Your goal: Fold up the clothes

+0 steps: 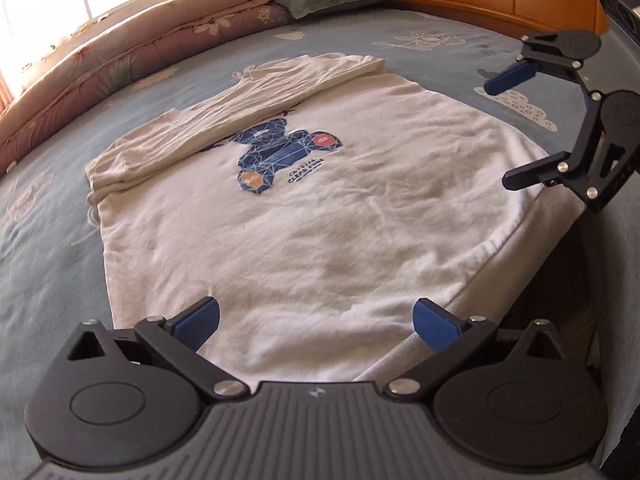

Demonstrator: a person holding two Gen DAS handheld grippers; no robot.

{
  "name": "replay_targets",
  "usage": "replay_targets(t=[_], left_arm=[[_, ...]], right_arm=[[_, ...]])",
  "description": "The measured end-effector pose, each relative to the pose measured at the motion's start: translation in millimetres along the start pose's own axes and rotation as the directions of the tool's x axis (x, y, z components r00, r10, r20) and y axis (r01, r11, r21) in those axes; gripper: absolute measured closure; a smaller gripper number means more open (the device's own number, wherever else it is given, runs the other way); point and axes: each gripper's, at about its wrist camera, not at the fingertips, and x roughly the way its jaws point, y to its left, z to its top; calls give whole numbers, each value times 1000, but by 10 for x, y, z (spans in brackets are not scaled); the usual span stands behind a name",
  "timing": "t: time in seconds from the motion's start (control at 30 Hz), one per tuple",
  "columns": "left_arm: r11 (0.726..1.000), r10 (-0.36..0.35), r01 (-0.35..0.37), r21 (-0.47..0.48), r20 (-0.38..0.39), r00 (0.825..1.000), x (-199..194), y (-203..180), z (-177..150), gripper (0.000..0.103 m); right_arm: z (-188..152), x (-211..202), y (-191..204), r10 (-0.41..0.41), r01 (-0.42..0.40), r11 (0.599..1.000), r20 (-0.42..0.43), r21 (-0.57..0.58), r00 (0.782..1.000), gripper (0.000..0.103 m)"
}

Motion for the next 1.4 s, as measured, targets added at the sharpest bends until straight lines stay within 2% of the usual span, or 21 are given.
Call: replay_targets(t=[0.17,0.27,0.37,0.47,0.53,0.63,0.73,0.97,1.03,1.13,1.27,1.4], left_arm=[[977,-12,5,215,31,999,-37,-340,-26,1],[964,-12,4,267,30,999,-11,-486,-87,1],[956,-10,2,292,25,1000,25,-578,-165,1],[953,9,-18,303,32,999,28,-627,-250,1],[954,30,-39,298,34,999,6,-642,-302,1],[959,48,-59,276,46,998,-32,-656,-346,1],[960,54,-70,270,68,996,-53,-700,-335,1],[947,43,-73,312,101,994,2,-826,-232,1],[944,51,-83,318,108,993,37,-844,-213,1],[944,69,-104,315,122,990,71,-842,-174,1],[955,122,-159,250,159,980,58,-725,-101,1],[963,168,-198,181,167,971,22,-538,-47,1]], right_arm=[[0,-3,257,72,-73,987,-13,-142,997,0],[-7,8,485,128,-130,969,-25,-210,991,0],[-54,102,728,143,-151,949,-50,-278,989,0],[-141,244,974,70,-88,918,-61,-387,996,0],[-207,337,1138,5,-32,884,-57,-467,998,0],[-304,392,1349,-121,108,803,18,-586,992,0],[-324,326,1428,-176,197,766,95,-611,980,0],[-275,3,1473,-191,264,759,183,-595,964,0],[-237,-54,1451,-218,307,761,221,-572,951,0],[-149,-100,1378,-238,337,782,248,-525,939,0],[-75,-111,1254,-249,345,809,255,-476,934,0],[-53,-92,1158,-236,322,838,239,-440,942,0]])
